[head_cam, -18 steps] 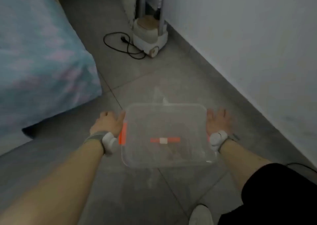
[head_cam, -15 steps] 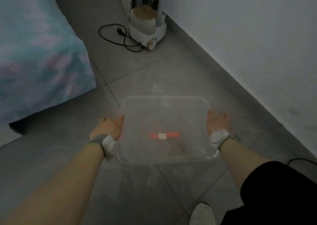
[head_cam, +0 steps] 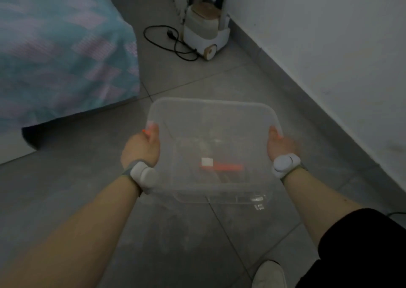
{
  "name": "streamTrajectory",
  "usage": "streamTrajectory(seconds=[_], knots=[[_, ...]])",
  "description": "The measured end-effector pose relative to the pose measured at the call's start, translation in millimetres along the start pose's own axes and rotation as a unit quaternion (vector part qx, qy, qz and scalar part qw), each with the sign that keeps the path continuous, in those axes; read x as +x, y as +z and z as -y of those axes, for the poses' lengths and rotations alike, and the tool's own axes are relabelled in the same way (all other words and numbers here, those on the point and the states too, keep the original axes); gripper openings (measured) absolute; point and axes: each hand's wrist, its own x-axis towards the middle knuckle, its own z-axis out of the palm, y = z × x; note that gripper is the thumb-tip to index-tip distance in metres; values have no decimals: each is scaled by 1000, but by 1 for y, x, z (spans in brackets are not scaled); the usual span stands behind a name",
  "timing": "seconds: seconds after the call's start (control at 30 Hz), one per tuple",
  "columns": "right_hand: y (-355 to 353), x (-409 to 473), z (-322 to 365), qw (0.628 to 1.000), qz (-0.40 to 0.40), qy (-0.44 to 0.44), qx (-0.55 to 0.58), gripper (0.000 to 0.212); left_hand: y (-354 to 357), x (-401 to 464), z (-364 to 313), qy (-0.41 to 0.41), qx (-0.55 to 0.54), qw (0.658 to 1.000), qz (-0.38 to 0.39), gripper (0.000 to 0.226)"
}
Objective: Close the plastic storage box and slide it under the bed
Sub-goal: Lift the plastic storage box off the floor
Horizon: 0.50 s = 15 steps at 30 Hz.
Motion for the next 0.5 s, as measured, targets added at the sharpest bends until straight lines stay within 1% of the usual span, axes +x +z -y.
streamTrajectory(seconds=[0.1, 0.17, 0.23, 0.3, 0.37, 0.43, 0.47, 0.5], knots=[[17, -36, 39, 997, 45, -63, 13, 91, -45, 10, 37, -23, 3, 999, -49, 84], [33, -64, 63, 990, 75, -110, 50, 88, -73, 14, 71, -50, 10, 996, -72, 90], [56, -98, 83, 977, 125, -154, 84, 84, -102, 12, 108, -75, 15, 992, -105, 94], [74, -123, 96, 965, 172, -170, 100, 85, -120, 8, 137, -106, 20, 988, -107, 96], [92, -151, 112, 955, 219, -179, 87, 86, -140, -1, 166, -155, 27, 982, -104, 99], [109, -177, 125, 939, 270, -201, 67, 78, -158, -8, 192, -200, 48, 973, -103, 101], [119, -188, 129, 932, 287, -213, 57, 73, -166, -12, 203, -216, 54, 969, -103, 101], [123, -193, 130, 930, 288, -224, 51, 69, -168, -14, 209, -223, 56, 968, -98, 101]])
